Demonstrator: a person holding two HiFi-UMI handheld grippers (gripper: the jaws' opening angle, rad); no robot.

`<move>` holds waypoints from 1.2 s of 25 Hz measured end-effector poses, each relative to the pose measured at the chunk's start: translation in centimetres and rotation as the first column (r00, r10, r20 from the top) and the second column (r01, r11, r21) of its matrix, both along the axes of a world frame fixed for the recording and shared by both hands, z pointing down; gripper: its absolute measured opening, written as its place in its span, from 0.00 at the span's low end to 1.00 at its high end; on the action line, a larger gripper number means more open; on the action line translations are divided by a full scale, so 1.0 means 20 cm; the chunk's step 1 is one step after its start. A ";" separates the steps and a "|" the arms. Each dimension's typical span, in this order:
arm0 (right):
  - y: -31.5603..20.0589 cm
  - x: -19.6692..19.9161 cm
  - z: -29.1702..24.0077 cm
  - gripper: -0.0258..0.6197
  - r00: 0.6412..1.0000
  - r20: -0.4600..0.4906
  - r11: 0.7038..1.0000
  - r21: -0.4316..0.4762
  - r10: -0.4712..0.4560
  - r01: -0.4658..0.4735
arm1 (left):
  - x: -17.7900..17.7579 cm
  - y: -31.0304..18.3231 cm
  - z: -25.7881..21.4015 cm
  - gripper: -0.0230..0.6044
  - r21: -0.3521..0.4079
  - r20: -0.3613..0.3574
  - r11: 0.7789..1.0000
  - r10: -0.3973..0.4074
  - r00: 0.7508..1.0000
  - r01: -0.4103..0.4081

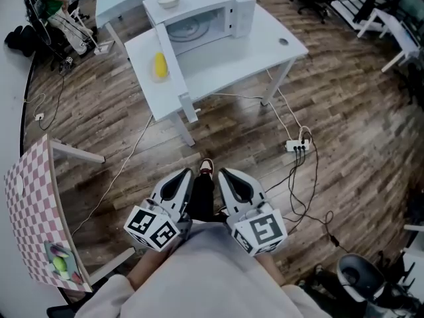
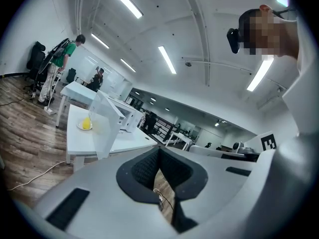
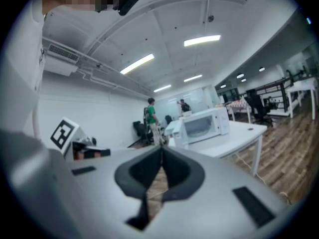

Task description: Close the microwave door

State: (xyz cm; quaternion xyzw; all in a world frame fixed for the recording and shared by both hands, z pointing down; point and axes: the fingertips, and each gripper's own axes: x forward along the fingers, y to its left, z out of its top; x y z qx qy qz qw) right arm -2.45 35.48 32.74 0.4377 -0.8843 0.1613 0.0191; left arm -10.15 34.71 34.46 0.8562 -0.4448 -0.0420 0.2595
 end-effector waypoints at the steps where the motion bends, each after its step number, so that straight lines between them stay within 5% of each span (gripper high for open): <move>1: -0.03 0.00 0.00 0.08 1.000 -0.003 1.000 -0.001 -0.004 0.004 | 0.00 -0.03 0.00 0.06 0.001 0.001 1.000 -0.005 1.000 0.005; 30: -0.94 -0.31 -0.02 0.08 0.994 -0.044 0.995 -0.018 -0.100 0.099 | -0.25 -0.91 -0.07 0.06 0.030 0.023 0.999 0.020 1.000 -0.020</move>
